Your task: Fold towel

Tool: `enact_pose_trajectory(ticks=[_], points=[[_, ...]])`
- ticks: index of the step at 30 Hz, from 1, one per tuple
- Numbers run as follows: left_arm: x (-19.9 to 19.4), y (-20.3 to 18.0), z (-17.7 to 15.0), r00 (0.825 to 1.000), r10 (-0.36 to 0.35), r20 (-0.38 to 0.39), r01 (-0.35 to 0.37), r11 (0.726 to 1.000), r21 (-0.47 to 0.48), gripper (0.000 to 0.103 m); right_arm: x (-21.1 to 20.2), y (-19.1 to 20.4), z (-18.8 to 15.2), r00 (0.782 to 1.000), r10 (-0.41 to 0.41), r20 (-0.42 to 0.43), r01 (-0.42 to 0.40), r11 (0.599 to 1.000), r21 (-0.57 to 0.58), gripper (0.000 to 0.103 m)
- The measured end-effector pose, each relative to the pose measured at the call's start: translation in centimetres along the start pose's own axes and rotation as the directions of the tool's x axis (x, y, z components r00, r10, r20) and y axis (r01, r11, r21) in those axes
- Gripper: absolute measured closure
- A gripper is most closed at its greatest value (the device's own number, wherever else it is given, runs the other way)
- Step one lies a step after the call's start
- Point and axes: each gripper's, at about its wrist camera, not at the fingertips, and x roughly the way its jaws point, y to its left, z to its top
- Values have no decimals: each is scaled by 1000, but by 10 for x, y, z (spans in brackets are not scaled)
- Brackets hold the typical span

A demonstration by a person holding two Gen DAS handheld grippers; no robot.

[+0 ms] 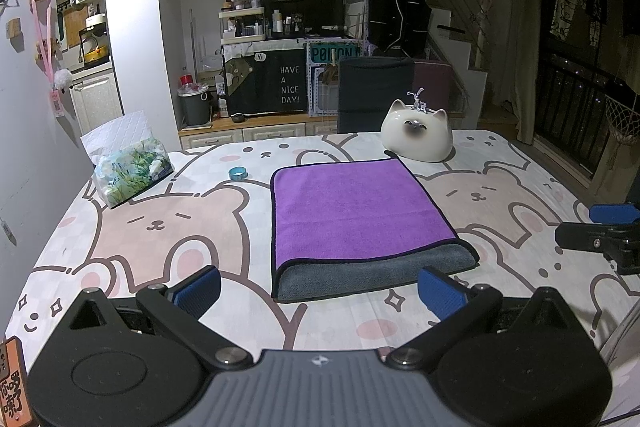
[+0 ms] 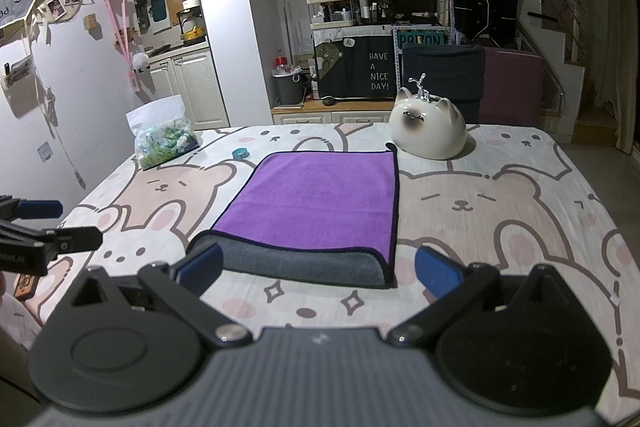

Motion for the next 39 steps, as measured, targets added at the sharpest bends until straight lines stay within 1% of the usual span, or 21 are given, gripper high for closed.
enact_pose_trajectory(ticks=[20,27,33,35,39], points=[[0,-3,0,1000,-1,2,1,1000,0,0,0,0,0,1000,0,0,0,1000,0,0],[-2,-9,7,1000,-6,-2,6,1000,3,0,1,1,1,1000,2,1,-2,1000,4,0],[5,-10,9,1000,-7,14,7,999,39,0,3,2,3,1000,0,-5,0,1000,0,0],[11,-11,11,1000,2,19,-3,999,48,0,5,1,5,1000,3,-13,-3,1000,0,0],[22,-12,15,1000,5,10,-6,998,64,0,10,-1,9,1000,-18,-9,17,1000,-9,0]])
